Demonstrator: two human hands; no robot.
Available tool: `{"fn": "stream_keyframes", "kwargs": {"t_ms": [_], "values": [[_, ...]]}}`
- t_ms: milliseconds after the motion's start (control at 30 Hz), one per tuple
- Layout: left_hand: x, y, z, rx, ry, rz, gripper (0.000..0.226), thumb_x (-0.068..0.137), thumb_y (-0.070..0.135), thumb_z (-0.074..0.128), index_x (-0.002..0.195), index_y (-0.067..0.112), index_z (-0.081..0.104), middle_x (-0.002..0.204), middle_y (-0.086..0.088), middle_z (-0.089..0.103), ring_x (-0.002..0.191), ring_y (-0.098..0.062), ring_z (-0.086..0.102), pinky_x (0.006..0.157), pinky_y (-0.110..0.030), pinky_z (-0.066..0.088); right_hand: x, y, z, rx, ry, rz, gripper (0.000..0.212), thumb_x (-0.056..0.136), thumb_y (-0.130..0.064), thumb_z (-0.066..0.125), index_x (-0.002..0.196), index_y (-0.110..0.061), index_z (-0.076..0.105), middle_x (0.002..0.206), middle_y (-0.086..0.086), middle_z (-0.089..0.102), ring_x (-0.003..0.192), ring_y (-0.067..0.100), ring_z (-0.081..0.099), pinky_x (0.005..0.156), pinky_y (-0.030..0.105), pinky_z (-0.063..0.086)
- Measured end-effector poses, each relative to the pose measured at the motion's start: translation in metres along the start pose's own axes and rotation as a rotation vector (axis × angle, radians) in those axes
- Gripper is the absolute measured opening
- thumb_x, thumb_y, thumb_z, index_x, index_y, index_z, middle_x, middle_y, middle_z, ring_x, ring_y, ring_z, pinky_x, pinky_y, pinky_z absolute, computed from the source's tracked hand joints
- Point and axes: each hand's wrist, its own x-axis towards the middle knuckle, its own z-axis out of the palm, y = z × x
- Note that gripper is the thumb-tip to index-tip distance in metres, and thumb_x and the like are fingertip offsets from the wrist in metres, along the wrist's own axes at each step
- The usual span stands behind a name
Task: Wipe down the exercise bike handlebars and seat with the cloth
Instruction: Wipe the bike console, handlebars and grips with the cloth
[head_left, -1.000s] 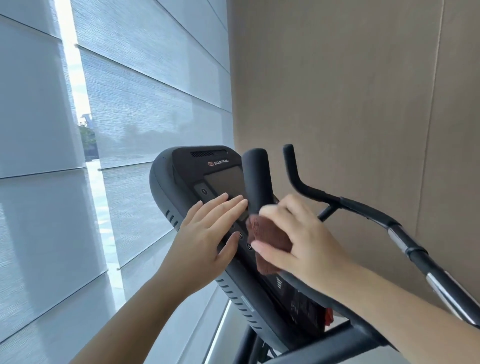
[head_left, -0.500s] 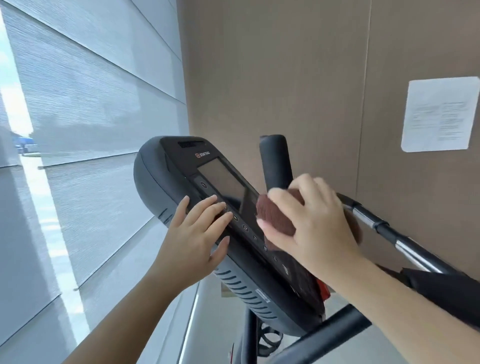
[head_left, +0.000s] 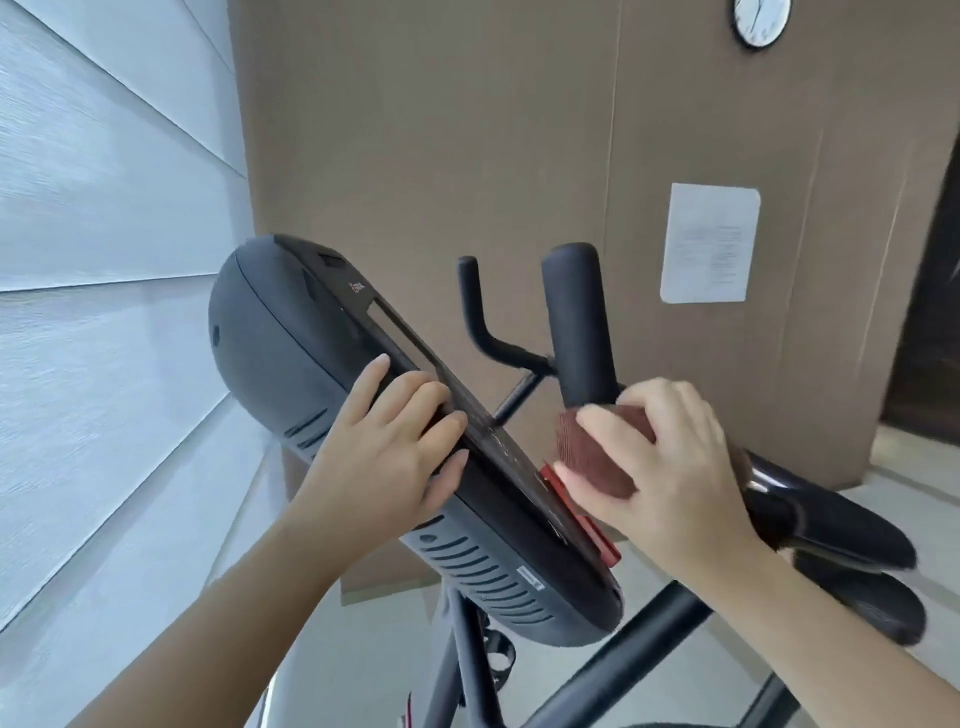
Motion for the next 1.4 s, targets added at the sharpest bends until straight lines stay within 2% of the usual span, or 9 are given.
{"fn": "stream_keyframes", "kwargs": {"t_ms": [100, 300, 433, 533, 700, 800, 1000, 1267, 1400], "values": [[0.0, -0.004, 0.004, 0.0, 0.056, 0.033, 0.026, 0.086, 0.027, 0.048, 0.087, 0.009, 0.068, 0.091, -0.009, 0.064, 0.091, -0.029, 0.06, 0.099, -0.045, 0.027, 0.003, -0.005, 0.0, -0.088, -0.02, 0.0, 0.031, 0.08, -0.04, 0.061, 0.087, -0.01, 0.067, 0.078, 0.015, 0.056, 0.073, 0.03, 0.05, 0.064, 0.039, 0.042], [-0.002, -0.012, 0.014, 0.02, 0.151, 0.119, 0.028, 0.089, 0.025, 0.046, 0.088, 0.008, 0.067, 0.092, -0.011, 0.065, 0.091, -0.029, 0.061, 0.096, -0.044, 0.029, 0.091, -0.013, 0.014, -0.125, 0.151, 0.135, 0.034, 0.079, -0.04, 0.062, 0.091, -0.008, 0.067, 0.083, 0.018, 0.054, 0.076, 0.034, 0.052, 0.065, 0.042, 0.044], [-0.003, -0.015, 0.018, 0.03, 0.197, 0.152, 0.029, 0.091, 0.024, 0.043, 0.09, 0.007, 0.066, 0.09, -0.012, 0.064, 0.09, -0.03, 0.061, 0.096, -0.044, 0.029, 0.036, -0.015, 0.012, -0.152, 0.13, 0.094, 0.03, 0.08, -0.036, 0.064, 0.092, -0.008, 0.065, 0.081, 0.016, 0.054, 0.075, 0.031, 0.05, 0.064, 0.039, 0.042], [-0.001, -0.016, 0.02, 0.032, 0.225, 0.152, 0.029, 0.091, 0.023, 0.042, 0.087, 0.007, 0.066, 0.087, -0.011, 0.064, 0.088, -0.03, 0.061, 0.095, -0.043, 0.03, -0.008, -0.02, 0.009, -0.343, 0.056, -0.034, 0.022, 0.081, -0.033, 0.063, 0.093, -0.016, 0.058, 0.076, 0.014, 0.059, 0.071, 0.031, 0.052, 0.064, 0.04, 0.04], [-0.001, -0.014, 0.022, 0.023, 0.239, 0.144, 0.028, 0.09, 0.022, 0.043, 0.084, 0.007, 0.067, 0.086, -0.011, 0.065, 0.086, -0.03, 0.062, 0.091, -0.042, 0.032, 0.054, -0.02, 0.012, -0.292, 0.109, 0.017, 0.026, 0.079, -0.036, 0.064, 0.085, -0.011, 0.066, 0.078, 0.015, 0.056, 0.071, 0.03, 0.051, 0.065, 0.036, 0.038], [-0.002, -0.014, 0.019, 0.019, 0.218, 0.142, 0.029, 0.09, 0.022, 0.043, 0.085, 0.007, 0.067, 0.089, -0.011, 0.065, 0.09, -0.03, 0.062, 0.091, -0.042, 0.032, 0.085, -0.022, 0.02, -0.419, 0.172, 0.04, 0.025, 0.081, -0.036, 0.06, 0.086, -0.013, 0.065, 0.08, 0.014, 0.057, 0.071, 0.03, 0.051, 0.063, 0.035, 0.036], [-0.005, -0.013, 0.018, -0.012, 0.184, 0.131, 0.029, 0.091, 0.023, 0.042, 0.093, 0.006, 0.066, 0.095, -0.011, 0.064, 0.097, -0.03, 0.059, 0.094, -0.043, 0.031, -0.007, -0.027, 0.016, -0.526, 0.071, -0.104, 0.015, 0.082, -0.027, 0.06, 0.084, -0.014, 0.067, 0.075, 0.011, 0.062, 0.078, 0.029, 0.05, 0.069, 0.04, 0.038], [-0.008, -0.011, 0.018, -0.017, 0.14, 0.107, 0.03, 0.091, 0.023, 0.042, 0.1, 0.006, 0.065, 0.101, -0.012, 0.063, 0.105, -0.03, 0.053, 0.097, -0.046, 0.03, 0.085, -0.022, 0.017, -0.321, 0.162, 0.057, 0.024, 0.078, -0.036, 0.062, 0.083, -0.013, 0.066, 0.077, 0.012, 0.057, 0.07, 0.03, 0.053, 0.061, 0.037, 0.039], [-0.009, -0.009, 0.014, -0.015, 0.117, 0.089, 0.033, 0.09, 0.023, 0.041, 0.103, 0.006, 0.067, 0.103, -0.013, 0.064, 0.108, -0.031, 0.055, 0.097, -0.047, 0.03, 0.057, -0.01, 0.011, -0.079, 0.133, 0.09, 0.027, 0.076, -0.034, 0.066, 0.085, -0.009, 0.068, 0.08, 0.014, 0.056, 0.073, 0.03, 0.051, 0.062, 0.04, 0.044]]}}
